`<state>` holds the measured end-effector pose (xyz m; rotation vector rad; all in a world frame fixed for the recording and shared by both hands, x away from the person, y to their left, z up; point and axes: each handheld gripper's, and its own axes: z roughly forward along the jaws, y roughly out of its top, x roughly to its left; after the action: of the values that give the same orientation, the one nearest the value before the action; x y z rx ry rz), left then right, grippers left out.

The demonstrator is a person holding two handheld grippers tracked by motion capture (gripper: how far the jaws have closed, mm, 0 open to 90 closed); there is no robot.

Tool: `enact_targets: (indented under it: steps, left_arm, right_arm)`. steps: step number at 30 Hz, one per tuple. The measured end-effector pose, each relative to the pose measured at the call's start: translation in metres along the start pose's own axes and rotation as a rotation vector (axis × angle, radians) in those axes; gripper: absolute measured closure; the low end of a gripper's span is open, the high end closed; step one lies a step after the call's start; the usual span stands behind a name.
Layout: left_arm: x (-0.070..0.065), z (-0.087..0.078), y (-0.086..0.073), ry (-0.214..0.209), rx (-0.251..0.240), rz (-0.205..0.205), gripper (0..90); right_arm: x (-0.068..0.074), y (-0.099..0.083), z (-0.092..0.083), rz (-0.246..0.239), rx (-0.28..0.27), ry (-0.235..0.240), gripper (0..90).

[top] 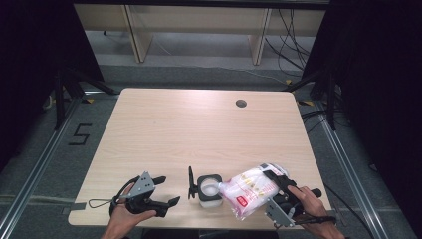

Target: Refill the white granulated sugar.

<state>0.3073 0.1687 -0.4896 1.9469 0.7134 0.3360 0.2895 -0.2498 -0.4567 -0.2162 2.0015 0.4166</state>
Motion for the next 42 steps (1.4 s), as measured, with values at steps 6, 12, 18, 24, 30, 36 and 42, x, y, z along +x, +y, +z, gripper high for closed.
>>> enact_targets:
  steps: [6, 12, 18, 24, 30, 36, 42]
  left_arm:
    - [0.000, -0.001, 0.000, -0.002, 0.001, 0.005, 15.8]
    - [0.000, -0.002, 0.000, 0.009, 0.002, -0.009, 15.8]
    - [0.001, -0.002, 0.001, 0.005, 0.002, 0.006, 15.8]
    - [0.001, -0.004, 0.001, 0.013, -0.005, -0.012, 15.8]
    - [0.001, -0.003, 0.001, 0.012, -0.007, -0.011, 15.8]
    - [0.000, -0.002, 0.000, 0.016, -0.003, -0.024, 15.8]
    - [0.003, -0.005, 0.001, 0.013, -0.006, -0.005, 15.8]
  right_arm:
    - [0.002, -0.007, 0.003, 0.172, -0.077, 0.054, 58.0]
    - [0.006, -0.009, 0.006, 0.322, -0.147, 0.113, 58.4]
    - [0.002, -0.015, 0.012, 0.408, -0.217, 0.144, 58.8]
    - [0.000, -0.018, 0.017, 0.533, -0.261, 0.169, 59.1]
    - [-0.003, -0.025, 0.027, 0.663, -0.315, 0.198, 59.4]
    - [-0.006, -0.034, 0.045, 0.761, -0.337, 0.227, 60.2]
    - [-0.004, -0.041, 0.063, 0.794, -0.336, 0.273, 60.9]
